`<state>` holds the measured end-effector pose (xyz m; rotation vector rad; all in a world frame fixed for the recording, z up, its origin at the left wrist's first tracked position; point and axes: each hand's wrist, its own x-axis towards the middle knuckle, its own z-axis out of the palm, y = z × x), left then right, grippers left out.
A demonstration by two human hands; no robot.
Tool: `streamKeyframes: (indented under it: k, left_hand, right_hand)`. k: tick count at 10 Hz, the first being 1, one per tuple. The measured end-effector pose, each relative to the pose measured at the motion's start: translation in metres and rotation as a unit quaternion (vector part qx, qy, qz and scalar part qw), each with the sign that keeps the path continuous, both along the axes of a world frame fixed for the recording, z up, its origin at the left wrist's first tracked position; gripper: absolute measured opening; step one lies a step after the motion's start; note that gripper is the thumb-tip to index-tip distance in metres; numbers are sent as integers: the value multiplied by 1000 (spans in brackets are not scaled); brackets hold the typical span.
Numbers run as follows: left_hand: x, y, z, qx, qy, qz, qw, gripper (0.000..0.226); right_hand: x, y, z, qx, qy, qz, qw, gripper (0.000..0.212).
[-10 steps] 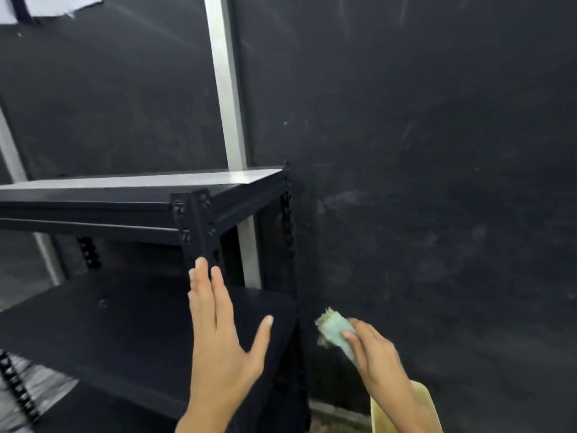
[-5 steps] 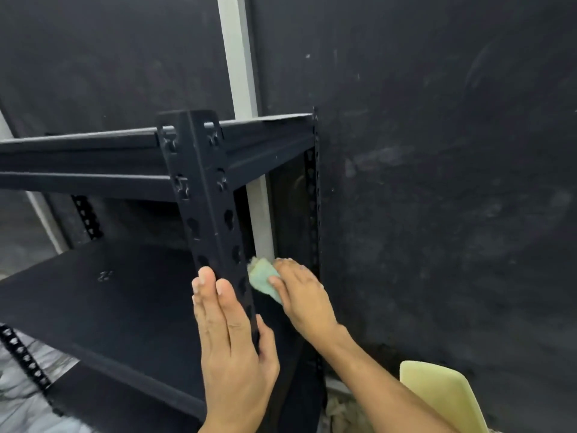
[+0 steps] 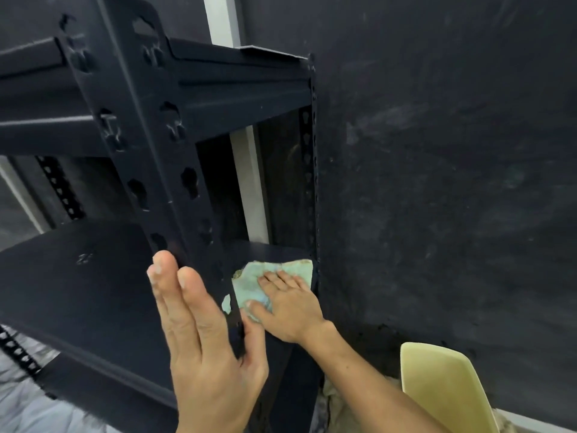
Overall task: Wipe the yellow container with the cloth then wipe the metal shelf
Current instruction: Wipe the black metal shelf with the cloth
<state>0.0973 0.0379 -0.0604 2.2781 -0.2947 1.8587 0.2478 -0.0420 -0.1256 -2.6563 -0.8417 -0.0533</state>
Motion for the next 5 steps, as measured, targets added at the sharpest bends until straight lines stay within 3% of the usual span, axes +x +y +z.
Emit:
streamKeyframes:
  k: [3,5]
  left_hand:
    - [0,-1,0,-18,-2,2,1000,93]
    - [-3,-6,-3,-25,-1,-37,999,99]
  right_hand:
    - [-8,1,0,24,-20,-7,999,73]
    - [-29,-24,15,111,8,-7,994,71]
